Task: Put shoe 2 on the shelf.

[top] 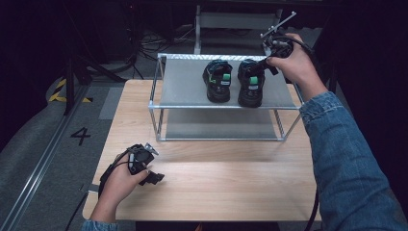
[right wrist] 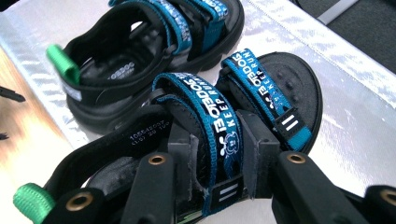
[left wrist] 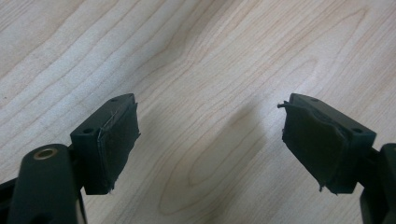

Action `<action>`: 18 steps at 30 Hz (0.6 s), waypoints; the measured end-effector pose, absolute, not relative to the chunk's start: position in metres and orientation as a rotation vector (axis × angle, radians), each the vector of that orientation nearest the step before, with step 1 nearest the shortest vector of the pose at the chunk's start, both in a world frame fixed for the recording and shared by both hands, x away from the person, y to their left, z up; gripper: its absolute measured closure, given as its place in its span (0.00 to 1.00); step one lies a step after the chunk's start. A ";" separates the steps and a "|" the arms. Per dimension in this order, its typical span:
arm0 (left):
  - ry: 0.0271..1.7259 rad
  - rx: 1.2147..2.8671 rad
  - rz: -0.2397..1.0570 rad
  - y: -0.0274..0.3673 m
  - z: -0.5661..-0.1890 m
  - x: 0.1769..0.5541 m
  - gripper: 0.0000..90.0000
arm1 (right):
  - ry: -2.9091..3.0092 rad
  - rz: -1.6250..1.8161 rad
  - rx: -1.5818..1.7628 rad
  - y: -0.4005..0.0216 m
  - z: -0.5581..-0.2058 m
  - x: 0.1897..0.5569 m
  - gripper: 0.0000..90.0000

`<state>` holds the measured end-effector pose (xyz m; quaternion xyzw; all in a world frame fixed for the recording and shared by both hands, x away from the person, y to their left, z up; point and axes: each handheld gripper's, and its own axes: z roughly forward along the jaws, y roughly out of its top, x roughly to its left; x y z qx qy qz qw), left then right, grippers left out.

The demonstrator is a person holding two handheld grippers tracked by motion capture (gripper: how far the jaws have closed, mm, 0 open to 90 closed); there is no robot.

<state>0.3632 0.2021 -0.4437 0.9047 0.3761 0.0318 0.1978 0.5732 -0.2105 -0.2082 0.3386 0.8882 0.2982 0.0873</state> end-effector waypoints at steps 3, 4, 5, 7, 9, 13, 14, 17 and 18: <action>1.055 2.529 0.087 0.202 -0.444 0.363 0.21 | 2.646 0.889 1.008 -0.207 -0.210 0.577 0.77; 1.056 2.530 0.088 0.202 -0.444 0.363 0.21 | 2.648 0.889 1.007 -0.205 -0.211 0.579 0.77; 1.057 2.530 0.087 0.201 -0.444 0.363 0.21 | 2.650 0.891 1.009 -0.203 -0.213 0.581 0.77; 1.054 2.536 0.086 0.201 -0.445 0.363 0.21 | 2.656 0.896 1.016 -0.200 -0.215 0.585 0.77; 1.047 2.538 0.082 0.201 -0.446 0.362 0.21 | 2.663 0.899 1.022 -0.198 -0.218 0.589 0.77; 1.049 2.534 0.080 0.201 -0.445 0.362 0.21 | 2.669 0.915 1.021 -0.193 -0.223 0.595 0.77; 1.045 2.535 0.088 0.201 -0.445 0.362 0.21 | 2.667 0.921 1.027 -0.192 -0.223 0.596 0.77; 1.042 2.535 0.081 0.201 -0.445 0.362 0.21 | 2.672 0.930 1.028 -0.190 -0.225 0.599 0.77; 1.042 2.535 0.081 0.201 -0.445 0.362 0.21 | 2.672 0.934 1.025 -0.189 -0.226 0.600 0.77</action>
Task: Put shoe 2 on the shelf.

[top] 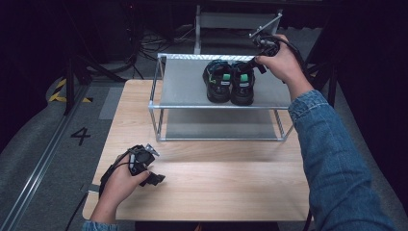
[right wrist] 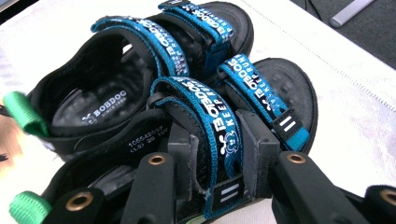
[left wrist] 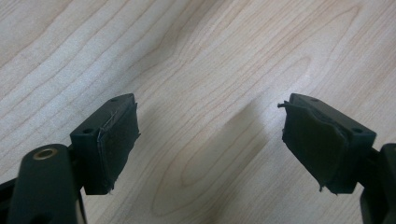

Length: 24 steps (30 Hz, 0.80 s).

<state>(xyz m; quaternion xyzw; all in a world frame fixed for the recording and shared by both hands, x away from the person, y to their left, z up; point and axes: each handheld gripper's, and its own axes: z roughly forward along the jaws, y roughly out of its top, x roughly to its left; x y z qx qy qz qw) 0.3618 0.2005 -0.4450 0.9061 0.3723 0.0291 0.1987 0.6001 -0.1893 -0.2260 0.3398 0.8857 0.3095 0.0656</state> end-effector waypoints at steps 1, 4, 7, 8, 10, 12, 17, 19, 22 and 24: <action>1.040 2.538 0.080 0.200 -0.445 0.362 0.21 | 2.673 0.939 1.035 -0.189 -0.226 0.601 0.77; 1.037 2.546 0.070 0.199 -0.446 0.362 0.21 | 2.674 0.950 1.052 -0.191 -0.228 0.603 0.77; 1.026 2.548 0.075 0.199 -0.446 0.362 0.21 | 2.669 0.957 1.066 -0.192 -0.230 0.603 0.77; 1.027 2.547 0.075 0.199 -0.446 0.362 0.21 | 2.667 0.955 1.069 -0.192 -0.230 0.602 0.77; 1.036 2.543 0.068 0.198 -0.446 0.362 0.21 | 2.659 0.952 1.070 -0.192 -0.231 0.602 0.76; 1.032 2.545 0.069 0.198 -0.446 0.362 0.21 | 2.655 0.952 1.073 -0.192 -0.231 0.601 0.76; 1.031 2.549 0.067 0.198 -0.446 0.363 0.21 | 2.642 1.002 1.074 -0.194 -0.230 0.600 0.67; 1.019 2.551 0.061 0.198 -0.446 0.363 0.21 | 2.630 1.022 1.065 -0.196 -0.228 0.597 0.59; 1.013 2.547 0.070 0.198 -0.445 0.365 0.21 | 2.590 1.065 1.051 -0.201 -0.222 0.591 0.55; 1.021 2.536 0.062 0.198 -0.444 0.366 0.21 | 2.569 1.071 1.051 -0.206 -0.217 0.584 0.53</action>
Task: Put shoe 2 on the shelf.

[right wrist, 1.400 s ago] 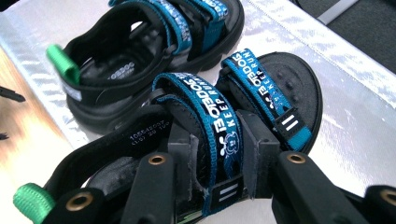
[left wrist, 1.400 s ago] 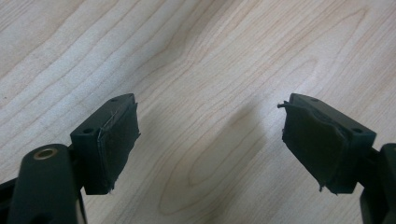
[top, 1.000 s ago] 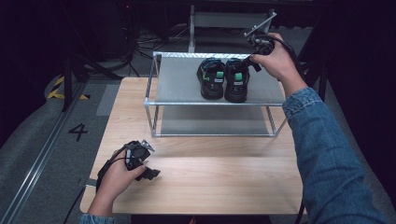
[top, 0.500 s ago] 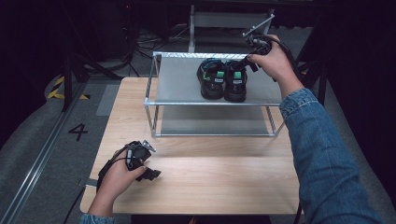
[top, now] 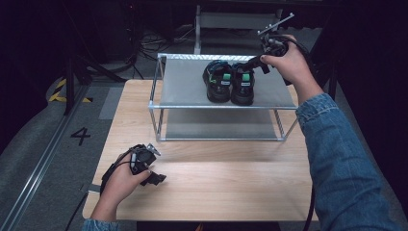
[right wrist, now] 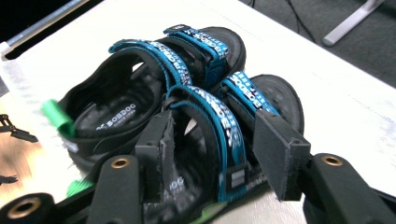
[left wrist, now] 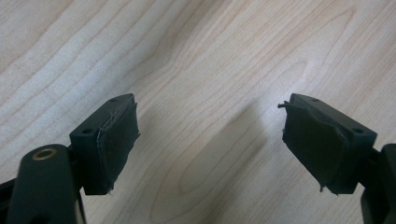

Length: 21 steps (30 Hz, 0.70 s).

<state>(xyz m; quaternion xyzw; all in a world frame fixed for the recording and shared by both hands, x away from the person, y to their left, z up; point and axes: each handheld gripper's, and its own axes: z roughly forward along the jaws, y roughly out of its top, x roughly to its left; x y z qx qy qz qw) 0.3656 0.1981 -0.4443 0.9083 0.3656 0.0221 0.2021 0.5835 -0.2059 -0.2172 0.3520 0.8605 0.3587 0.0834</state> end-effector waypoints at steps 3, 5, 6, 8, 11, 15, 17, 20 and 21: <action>1.014 2.538 0.056 0.198 -0.443 0.367 0.21 | 2.550 1.081 1.051 -0.211 -0.213 0.575 0.53; 1.014 2.526 0.064 0.198 -0.441 0.369 0.21 | 2.537 1.086 1.050 -0.220 -0.206 0.562 0.52; 1.010 2.521 0.066 0.199 -0.440 0.370 0.21 | 2.527 1.083 1.046 -0.223 -0.204 0.557 0.51; 1.010 2.519 0.059 0.200 -0.438 0.371 0.21 | 2.517 1.081 1.043 -0.229 -0.200 0.547 0.51; 1.022 2.505 0.057 0.202 -0.434 0.374 0.21 | 2.500 1.088 1.045 -0.238 -0.197 0.533 0.50; 1.011 2.496 0.055 0.205 -0.431 0.378 0.20 | 2.491 1.073 1.053 -0.250 -0.197 0.518 0.49; 1.015 2.503 0.053 0.204 -0.430 0.381 0.20 | 2.484 1.060 1.073 -0.264 -0.198 0.503 0.49; 1.012 2.503 0.050 0.202 -0.428 0.383 0.20 | 2.478 1.050 1.087 -0.273 -0.200 0.494 0.49; 1.006 2.508 0.055 0.202 -0.428 0.385 0.20 | 2.475 1.045 1.091 -0.277 -0.201 0.490 0.49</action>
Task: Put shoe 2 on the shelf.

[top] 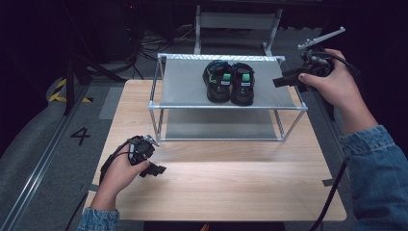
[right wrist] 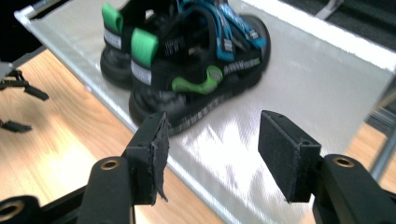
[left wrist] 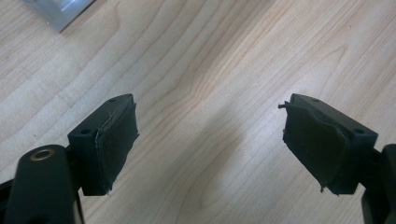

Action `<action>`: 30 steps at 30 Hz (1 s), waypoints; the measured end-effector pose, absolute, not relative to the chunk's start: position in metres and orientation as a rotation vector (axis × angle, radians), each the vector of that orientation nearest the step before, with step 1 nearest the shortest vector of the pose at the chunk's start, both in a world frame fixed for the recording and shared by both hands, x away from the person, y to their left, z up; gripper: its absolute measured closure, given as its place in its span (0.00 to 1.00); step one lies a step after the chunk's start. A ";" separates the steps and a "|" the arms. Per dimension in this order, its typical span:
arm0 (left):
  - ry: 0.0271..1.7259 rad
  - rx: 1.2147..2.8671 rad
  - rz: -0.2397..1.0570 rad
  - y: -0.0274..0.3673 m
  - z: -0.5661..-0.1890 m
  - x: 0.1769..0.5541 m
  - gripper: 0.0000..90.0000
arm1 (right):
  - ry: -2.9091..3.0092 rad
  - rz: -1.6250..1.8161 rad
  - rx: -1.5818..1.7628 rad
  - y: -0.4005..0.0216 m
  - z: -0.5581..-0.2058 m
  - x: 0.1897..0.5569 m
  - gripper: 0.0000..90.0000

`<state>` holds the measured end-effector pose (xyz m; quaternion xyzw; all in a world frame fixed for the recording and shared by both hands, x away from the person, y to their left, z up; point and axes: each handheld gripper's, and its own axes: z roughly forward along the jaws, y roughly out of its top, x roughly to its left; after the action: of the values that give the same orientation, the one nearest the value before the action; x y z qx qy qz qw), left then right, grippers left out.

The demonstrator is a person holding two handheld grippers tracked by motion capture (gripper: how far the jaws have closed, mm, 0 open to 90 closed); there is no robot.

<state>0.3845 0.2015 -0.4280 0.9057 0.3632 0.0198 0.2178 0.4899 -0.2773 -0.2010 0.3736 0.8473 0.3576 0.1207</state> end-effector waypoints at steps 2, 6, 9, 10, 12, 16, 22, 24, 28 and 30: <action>1.008 2.511 0.054 0.200 -0.428 0.386 0.20 | 2.475 1.034 1.095 -0.285 -0.203 0.482 0.48; 0.991 2.514 0.049 0.197 -0.428 0.388 0.20 | 2.473 1.008 1.113 -0.302 -0.211 0.464 0.47; 0.999 2.520 0.038 0.196 -0.429 0.388 0.20 | 2.476 0.999 1.122 -0.311 -0.218 0.454 0.46; 0.993 2.522 0.040 0.196 -0.429 0.389 0.20 | 2.478 1.000 1.129 -0.314 -0.222 0.450 0.46; 0.993 2.532 0.044 0.195 -0.430 0.389 0.20 | 2.481 1.003 1.137 -0.319 -0.229 0.443 0.46; 0.990 2.541 0.034 0.193 -0.430 0.388 0.20 | 2.491 1.015 1.151 -0.325 -0.244 0.434 0.46; 0.984 2.541 0.041 0.194 -0.430 0.387 0.20 | 2.547 0.916 1.156 -0.330 -0.272 0.424 0.47; 0.987 2.543 0.040 0.194 -0.430 0.387 0.20 | 2.554 0.917 1.169 -0.330 -0.282 0.421 0.47; 0.980 2.549 0.033 0.194 -0.430 0.386 0.20 | 2.575 0.901 1.170 -0.331 -0.300 0.416 0.46; 0.982 2.549 0.028 0.193 -0.430 0.386 0.20 | 2.579 0.882 1.169 -0.332 -0.308 0.414 0.46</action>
<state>0.3859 0.1933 -0.4301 0.9136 0.3520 0.0100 0.2032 0.4138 -0.3322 -0.3082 0.3928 0.8662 0.2963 0.0878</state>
